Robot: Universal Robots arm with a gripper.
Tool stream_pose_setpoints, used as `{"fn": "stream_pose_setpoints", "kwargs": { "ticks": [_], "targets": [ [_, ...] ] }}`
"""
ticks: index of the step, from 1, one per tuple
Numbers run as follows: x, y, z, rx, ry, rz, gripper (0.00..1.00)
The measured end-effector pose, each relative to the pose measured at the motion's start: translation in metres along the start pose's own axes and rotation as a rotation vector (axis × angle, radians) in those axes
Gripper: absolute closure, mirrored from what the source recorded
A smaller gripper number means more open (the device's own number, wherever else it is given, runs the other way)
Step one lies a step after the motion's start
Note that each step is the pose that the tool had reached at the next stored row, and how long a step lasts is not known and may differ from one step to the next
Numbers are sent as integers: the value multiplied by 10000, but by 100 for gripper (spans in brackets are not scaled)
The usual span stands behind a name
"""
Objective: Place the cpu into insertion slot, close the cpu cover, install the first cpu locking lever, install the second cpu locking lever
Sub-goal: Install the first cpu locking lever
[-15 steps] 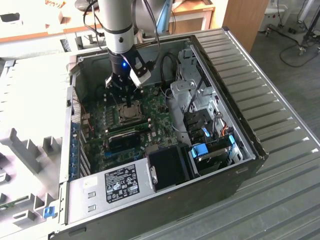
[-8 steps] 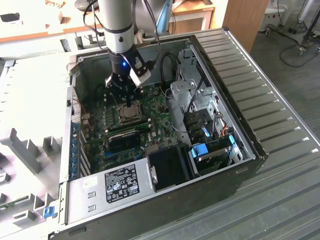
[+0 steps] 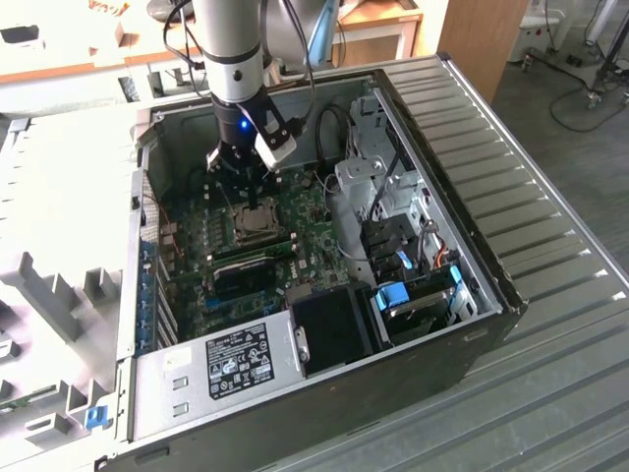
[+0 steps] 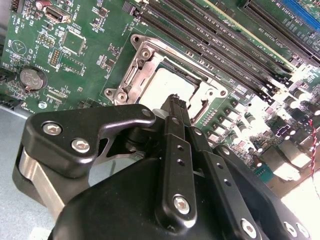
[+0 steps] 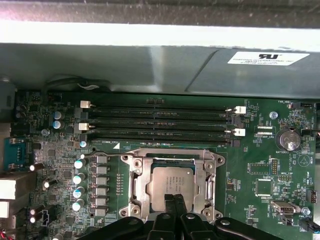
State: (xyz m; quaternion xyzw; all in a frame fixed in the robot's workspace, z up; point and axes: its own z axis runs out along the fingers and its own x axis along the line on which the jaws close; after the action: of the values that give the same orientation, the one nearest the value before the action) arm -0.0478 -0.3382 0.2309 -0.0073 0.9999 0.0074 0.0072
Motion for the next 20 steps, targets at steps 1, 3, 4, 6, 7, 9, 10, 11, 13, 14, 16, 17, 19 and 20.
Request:
{"fn": "stream_pose_setpoints", "kwargs": {
  "ticks": [1,3,4,6,7,9,10,11,13,14,16,17,19,20],
  "targets": [
    [0,0,0,0,0,-1,89],
    [7,0,-1,1,1,0,89],
    [11,0,-1,1,0,0,89],
    [23,0,-1,0,0,0,89],
    [32,0,-1,1,0,0,89],
    [49,1,-1,1,0,0,89],
    [57,1,-1,1,0,0,89],
    [67,1,-1,0,0,1,89],
    [83,1,-1,0,0,0,89],
    [86,2,-1,0,0,0,89],
    [87,1,-1,0,0,-1,89],
    [87,1,-2,1,1,-1,89],
    [88,1,-7,3,2,0,89],
    [88,1,-10,1,1,0,89]
  ]
}}
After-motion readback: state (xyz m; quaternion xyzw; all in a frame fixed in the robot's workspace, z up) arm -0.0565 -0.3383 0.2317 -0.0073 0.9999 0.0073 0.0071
